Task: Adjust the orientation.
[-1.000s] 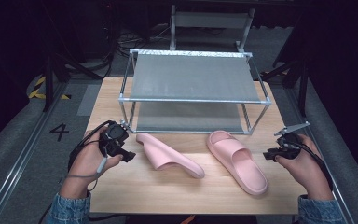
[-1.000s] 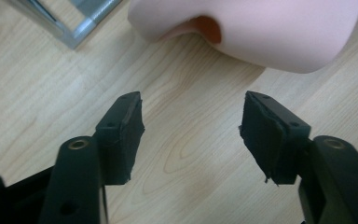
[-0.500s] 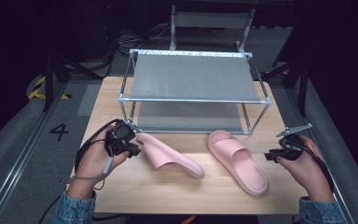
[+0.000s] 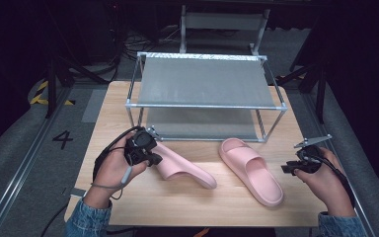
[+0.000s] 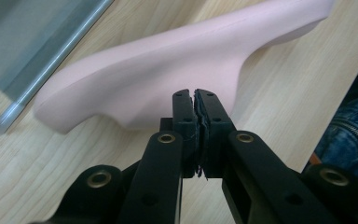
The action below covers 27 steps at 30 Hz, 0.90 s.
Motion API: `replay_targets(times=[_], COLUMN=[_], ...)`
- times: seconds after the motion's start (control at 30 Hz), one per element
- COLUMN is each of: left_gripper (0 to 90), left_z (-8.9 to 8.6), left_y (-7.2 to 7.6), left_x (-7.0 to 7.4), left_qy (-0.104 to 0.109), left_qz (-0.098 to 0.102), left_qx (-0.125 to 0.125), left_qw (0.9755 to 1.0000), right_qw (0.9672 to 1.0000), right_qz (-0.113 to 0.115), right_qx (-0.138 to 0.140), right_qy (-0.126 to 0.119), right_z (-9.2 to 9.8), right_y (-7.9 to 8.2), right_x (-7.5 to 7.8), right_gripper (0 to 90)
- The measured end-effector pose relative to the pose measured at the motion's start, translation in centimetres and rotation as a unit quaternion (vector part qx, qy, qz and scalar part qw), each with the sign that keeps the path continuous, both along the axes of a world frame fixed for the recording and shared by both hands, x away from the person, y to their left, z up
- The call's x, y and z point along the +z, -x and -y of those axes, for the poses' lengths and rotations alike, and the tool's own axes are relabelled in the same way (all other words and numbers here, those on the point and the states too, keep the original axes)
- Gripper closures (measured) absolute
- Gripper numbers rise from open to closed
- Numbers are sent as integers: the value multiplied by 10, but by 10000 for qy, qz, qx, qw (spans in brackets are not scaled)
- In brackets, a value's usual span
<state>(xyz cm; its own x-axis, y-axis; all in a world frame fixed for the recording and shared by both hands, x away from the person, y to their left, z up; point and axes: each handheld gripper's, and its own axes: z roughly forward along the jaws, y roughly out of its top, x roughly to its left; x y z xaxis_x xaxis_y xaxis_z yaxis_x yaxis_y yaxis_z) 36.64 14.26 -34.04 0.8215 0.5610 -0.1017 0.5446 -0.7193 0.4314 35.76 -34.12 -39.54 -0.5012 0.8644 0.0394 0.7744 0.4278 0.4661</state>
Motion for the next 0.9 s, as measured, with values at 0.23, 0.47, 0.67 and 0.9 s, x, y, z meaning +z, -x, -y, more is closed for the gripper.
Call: replay_targets(times=[0.23, 0.47, 0.67, 0.9], left_gripper=[882, 895, 895, 895], left_z=[13, 25, 31, 33], left_y=[-1, -3, -5, -9], left_x=[-4, -9, -15, -18], left_qy=[87, 217, 168, 83], left_qz=[53, 79, 47, 44], left_qx=[-124, -184, -191, -155], left_qw=[9999, 9996, 9997, 9998], right_qw=[10000, 10000, 10000, 10000], right_qz=[12, 52, 28, 50], right_qx=[46, 11, -14, -59], right_qy=[34, 64, 63, 64], right_z=[0, 2, 4, 7], right_y=[1, 3, 6, 10], right_x=[-3, -3, -4, -3], right_gripper=[675, 669, 667, 667])
